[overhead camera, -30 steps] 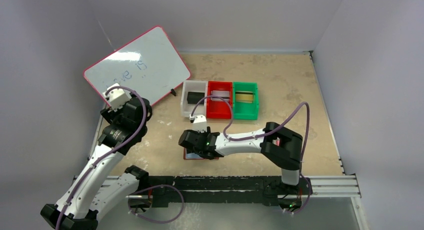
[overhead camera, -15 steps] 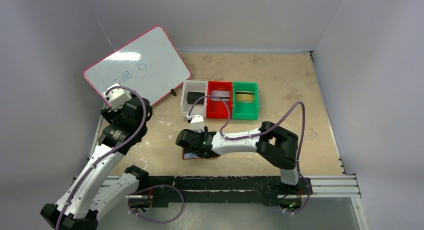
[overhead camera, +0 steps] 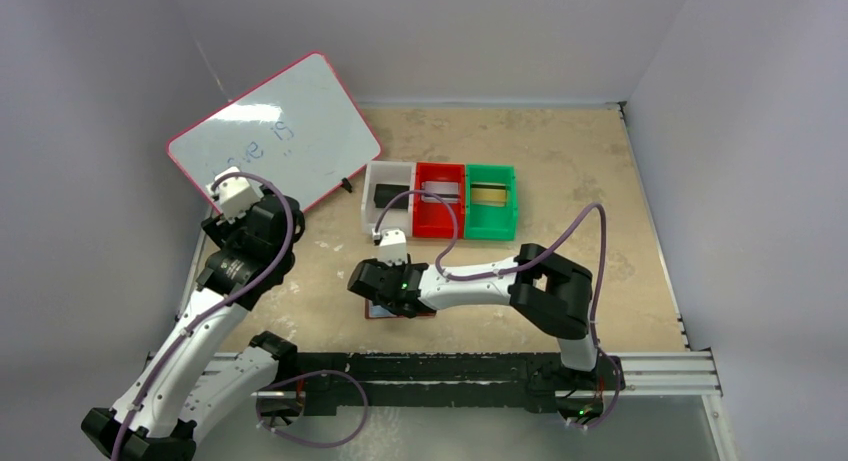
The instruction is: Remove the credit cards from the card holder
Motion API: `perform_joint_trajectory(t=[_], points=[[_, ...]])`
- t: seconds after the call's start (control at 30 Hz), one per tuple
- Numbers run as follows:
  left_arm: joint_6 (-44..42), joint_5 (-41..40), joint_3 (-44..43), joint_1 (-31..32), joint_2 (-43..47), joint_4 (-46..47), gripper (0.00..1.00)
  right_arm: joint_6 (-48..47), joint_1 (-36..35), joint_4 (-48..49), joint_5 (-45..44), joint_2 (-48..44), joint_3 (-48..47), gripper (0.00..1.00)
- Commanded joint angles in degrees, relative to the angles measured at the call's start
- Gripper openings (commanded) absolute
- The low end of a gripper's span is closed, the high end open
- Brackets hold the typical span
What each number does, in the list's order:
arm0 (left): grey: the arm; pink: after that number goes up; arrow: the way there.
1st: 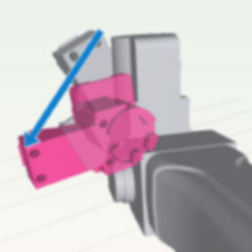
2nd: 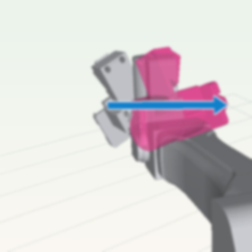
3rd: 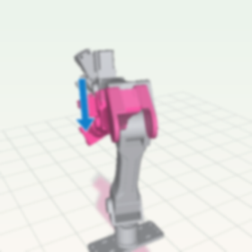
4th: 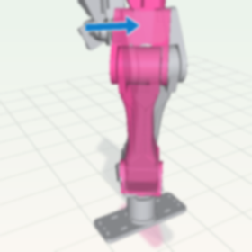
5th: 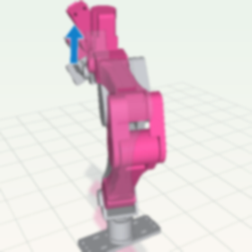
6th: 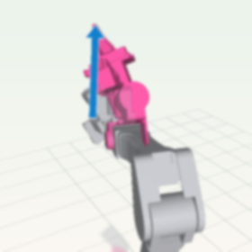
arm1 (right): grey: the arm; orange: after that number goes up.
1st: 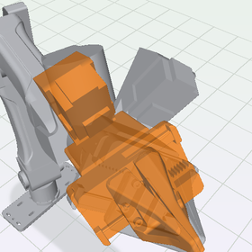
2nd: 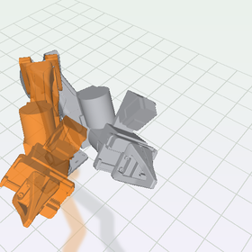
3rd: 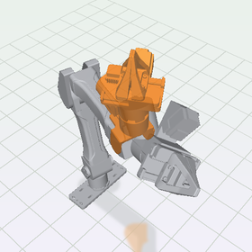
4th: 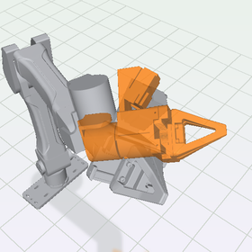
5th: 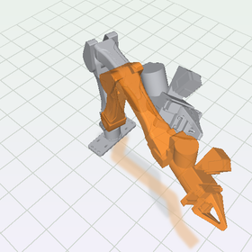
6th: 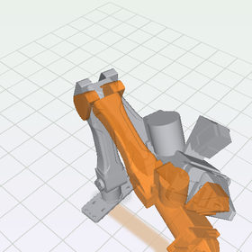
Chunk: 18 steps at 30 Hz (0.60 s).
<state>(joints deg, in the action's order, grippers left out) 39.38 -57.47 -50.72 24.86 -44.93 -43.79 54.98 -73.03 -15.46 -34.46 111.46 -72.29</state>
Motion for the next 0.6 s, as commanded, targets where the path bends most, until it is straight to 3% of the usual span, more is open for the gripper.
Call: perform_joint_trajectory(t=[0.0,0.1,0.37,0.57], points=[[-0.52,-0.75,-0.17,-0.18,-0.24,1.78,0.8,1.1,-0.16,-2.98,-0.52,0.67,0.13,0.46],[-0.53,-0.6,-0.12,-0.18,-0.46,1.78,0.8,0.88,-0.18,-1.49,0.16,0.2,1.32,0.42],[-0.7,-0.41,-0.13,-0.25,-0.68,1.88,0.8,0.72,-0.09,0.09,1.05,-1.76,1.85,0.6],[-0.72,-0.33,-0.1,-0.24,-0.53,1.86,0.8,-0.13,-0.09,1.58,1.06,-4.03,2.07,0.63]])
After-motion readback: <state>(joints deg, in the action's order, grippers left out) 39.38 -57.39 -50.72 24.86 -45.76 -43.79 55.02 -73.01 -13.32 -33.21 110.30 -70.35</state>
